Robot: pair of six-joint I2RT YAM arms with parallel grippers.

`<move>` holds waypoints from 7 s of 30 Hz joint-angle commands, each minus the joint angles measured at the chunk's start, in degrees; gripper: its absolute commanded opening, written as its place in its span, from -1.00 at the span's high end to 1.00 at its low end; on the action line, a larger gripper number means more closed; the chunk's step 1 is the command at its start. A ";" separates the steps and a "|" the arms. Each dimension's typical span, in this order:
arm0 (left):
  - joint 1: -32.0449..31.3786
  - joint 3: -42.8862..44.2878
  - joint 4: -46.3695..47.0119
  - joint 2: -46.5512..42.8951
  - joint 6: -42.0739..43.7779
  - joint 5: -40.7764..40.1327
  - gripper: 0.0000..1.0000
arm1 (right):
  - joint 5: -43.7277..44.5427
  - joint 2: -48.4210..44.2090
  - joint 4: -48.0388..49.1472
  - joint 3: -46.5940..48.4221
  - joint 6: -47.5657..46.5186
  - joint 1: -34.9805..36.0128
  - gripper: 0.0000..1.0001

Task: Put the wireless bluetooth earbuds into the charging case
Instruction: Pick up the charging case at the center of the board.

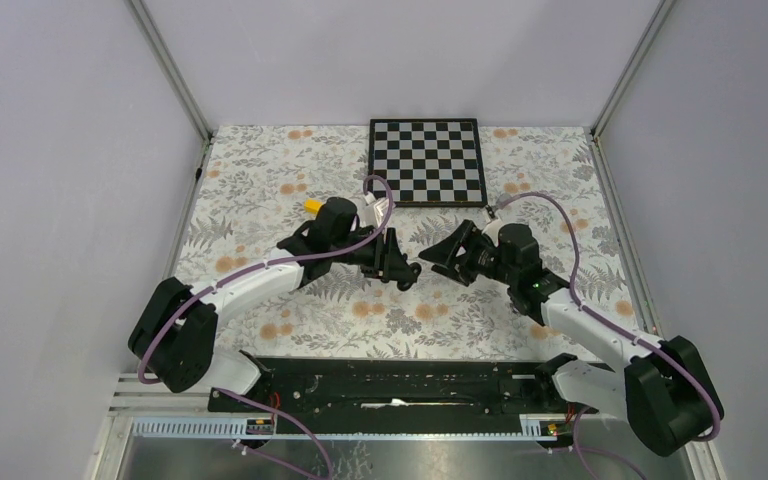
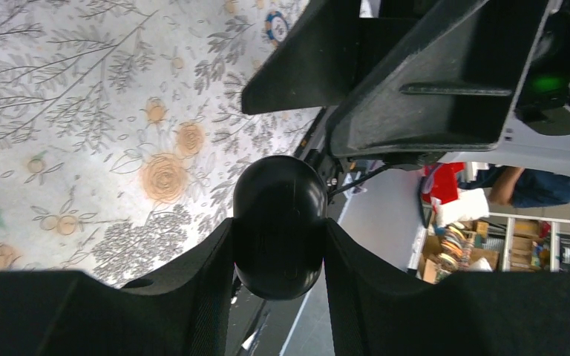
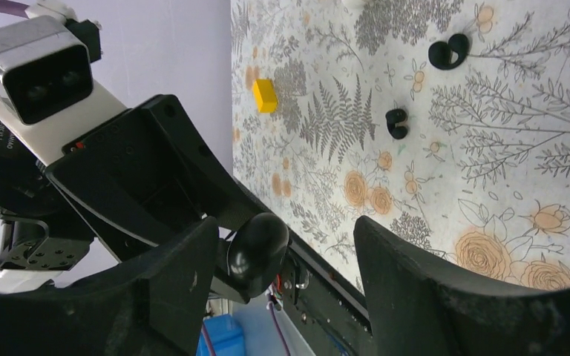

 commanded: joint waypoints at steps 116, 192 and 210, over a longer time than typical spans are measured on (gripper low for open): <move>-33.19 6.51 -17.57 -1.18 34.31 -69.07 1.00 | 6.65 1.61 -2.80 3.32 5.34 0.01 -0.93; 7.77 -3.03 31.02 -13.13 -17.68 18.20 0.62 | -10.71 7.89 59.11 3.03 -2.60 5.65 0.68; 11.11 2.05 16.43 -15.72 -9.39 18.50 -0.23 | -18.35 6.46 48.93 3.12 -6.04 5.56 1.00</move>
